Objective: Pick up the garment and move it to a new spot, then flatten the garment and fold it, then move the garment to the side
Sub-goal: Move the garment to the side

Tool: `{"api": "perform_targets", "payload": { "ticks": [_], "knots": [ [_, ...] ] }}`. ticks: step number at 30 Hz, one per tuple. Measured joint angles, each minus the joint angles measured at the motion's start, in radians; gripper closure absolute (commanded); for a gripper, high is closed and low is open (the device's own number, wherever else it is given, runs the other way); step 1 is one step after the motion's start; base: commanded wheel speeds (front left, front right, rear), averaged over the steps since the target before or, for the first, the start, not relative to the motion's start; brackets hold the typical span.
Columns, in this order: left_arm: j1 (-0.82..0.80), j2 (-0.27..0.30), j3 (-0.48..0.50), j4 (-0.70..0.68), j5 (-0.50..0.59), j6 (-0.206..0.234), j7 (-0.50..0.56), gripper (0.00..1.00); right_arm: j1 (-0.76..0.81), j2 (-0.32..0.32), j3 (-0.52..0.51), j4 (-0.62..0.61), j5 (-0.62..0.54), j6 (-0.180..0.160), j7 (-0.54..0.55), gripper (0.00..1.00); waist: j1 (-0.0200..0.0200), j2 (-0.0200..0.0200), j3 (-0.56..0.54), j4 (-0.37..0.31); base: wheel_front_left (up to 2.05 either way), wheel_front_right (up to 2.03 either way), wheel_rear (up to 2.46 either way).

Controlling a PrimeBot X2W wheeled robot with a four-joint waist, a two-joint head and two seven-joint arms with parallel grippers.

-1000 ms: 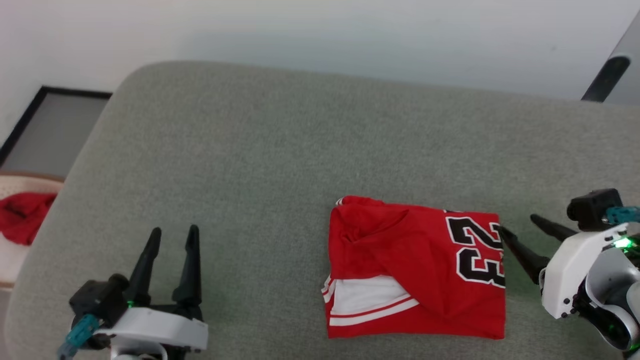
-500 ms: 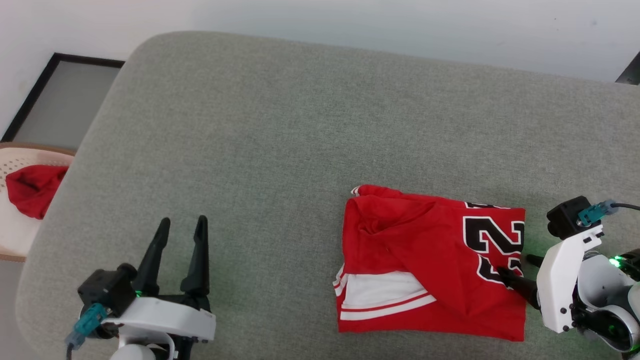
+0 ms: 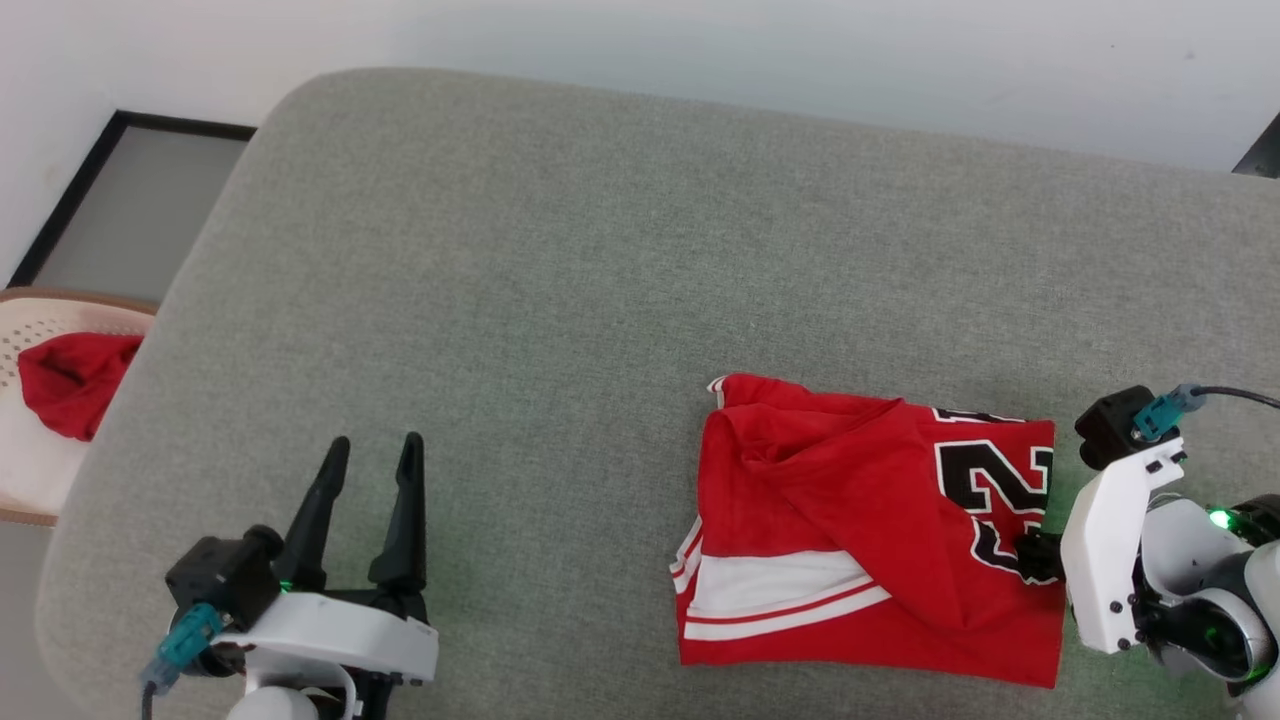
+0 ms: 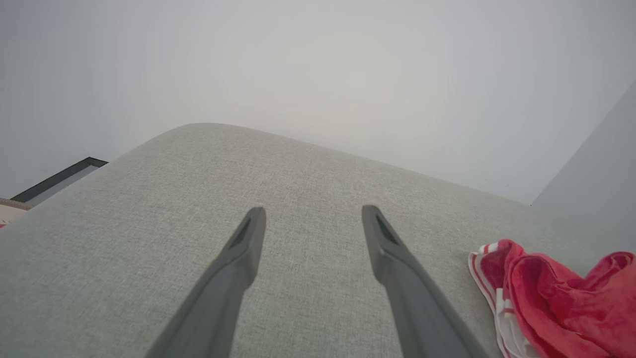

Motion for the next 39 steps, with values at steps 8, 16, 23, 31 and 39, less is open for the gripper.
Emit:
{"api": "perform_targets", "payload": {
  "ticks": [8, 16, 23, 31, 39],
  "knots": [
    [0.002, 0.008, 0.001, 0.002, 0.0, 0.0, 0.0, 0.0, -0.074, -0.049, 0.002, 0.001, 0.004, 0.0, -0.021, 1.0, 0.0, 0.0, -0.027, -0.01, 0.0, 0.0, 0.0],
    [0.009, 0.012, -0.002, -0.001, 0.0, 0.0, 0.0, 0.0, -0.132, -0.133, 0.026, -0.038, -0.019, 0.0, -0.072, 1.0, 0.0, 0.0, -0.052, -0.033, 0.0, 0.0, 0.0],
    [0.006, 0.015, -0.019, -0.006, 0.0, 0.0, 0.0, 0.0, -0.187, -0.216, 0.022, -0.025, -0.065, 0.0, -0.116, 1.0, 0.0, 0.0, -0.045, -0.063, 0.0, 0.0, 0.0],
    [-0.02, 0.02, -0.043, -0.012, -0.003, 0.0, 0.0, 0.0, -0.221, -0.291, -0.026, 0.048, -0.111, 0.0, -0.156, 1.0, 0.0, 0.0, -0.009, -0.094, 0.0, 0.0, 0.0],
    [-0.068, 0.026, -0.058, -0.028, -0.005, 0.0, 0.0, 0.0, -0.303, -0.41, -0.032, 0.14, -0.165, 0.0, -0.202, 1.0, 0.0, 0.0, 0.063, -0.12, 0.0, 0.0, 0.0]
  ]
}}
